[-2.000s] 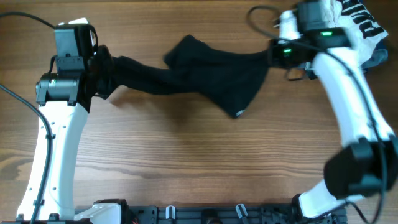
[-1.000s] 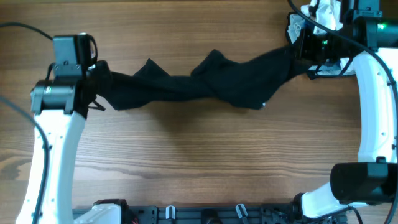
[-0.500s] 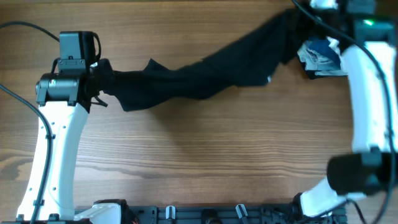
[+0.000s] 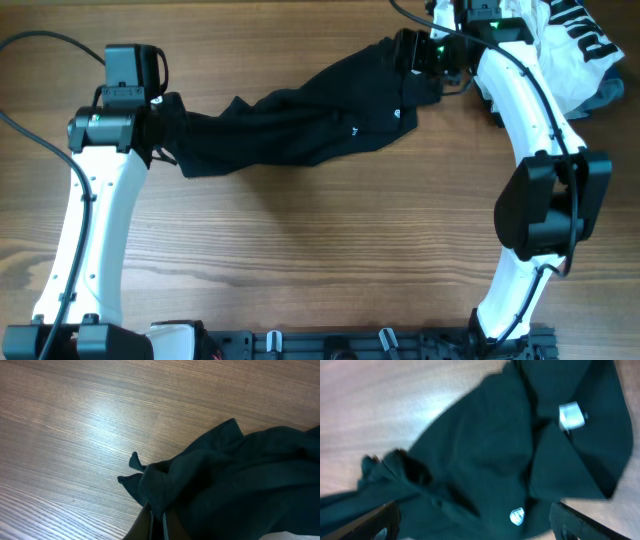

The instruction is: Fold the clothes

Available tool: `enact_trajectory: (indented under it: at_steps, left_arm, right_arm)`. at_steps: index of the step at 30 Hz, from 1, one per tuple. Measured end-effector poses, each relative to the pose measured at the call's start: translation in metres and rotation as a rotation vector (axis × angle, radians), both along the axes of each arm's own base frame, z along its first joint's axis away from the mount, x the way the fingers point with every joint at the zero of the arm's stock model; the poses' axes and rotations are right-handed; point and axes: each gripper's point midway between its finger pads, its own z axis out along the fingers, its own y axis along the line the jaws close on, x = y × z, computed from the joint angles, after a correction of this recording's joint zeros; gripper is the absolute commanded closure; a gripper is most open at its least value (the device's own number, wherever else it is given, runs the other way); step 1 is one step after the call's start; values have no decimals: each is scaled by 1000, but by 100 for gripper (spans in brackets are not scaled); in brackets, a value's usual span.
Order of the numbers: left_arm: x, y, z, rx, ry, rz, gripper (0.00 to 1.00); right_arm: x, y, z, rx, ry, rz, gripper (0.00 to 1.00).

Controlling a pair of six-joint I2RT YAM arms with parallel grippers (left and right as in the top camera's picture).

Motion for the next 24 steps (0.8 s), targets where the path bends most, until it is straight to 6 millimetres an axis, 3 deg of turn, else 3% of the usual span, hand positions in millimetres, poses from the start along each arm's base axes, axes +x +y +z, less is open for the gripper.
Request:
enact_trajectory:
  at_steps: [4,10,13,18,24]
  left_arm:
    - [1,0,1,0,-6,0,96]
    - [6,-3,3,-17,-28,-10,96]
    - [11,-5,6,-27,-51,-16,96]
    - [13,-7,7,-36,-60,-19,96]
    - [13,-7,7,-37,-60,-20,96]
  right_arm:
    - [-12,1,-19,-53,29,27,28]
    - [-57,15,-89,-112,165,63,30]
    - [-72,18,-110,-121,200,67,30]
    - [-76,16,-125,-117,199,54,32]
    - [-64,18,-123,-106,145,47,39]
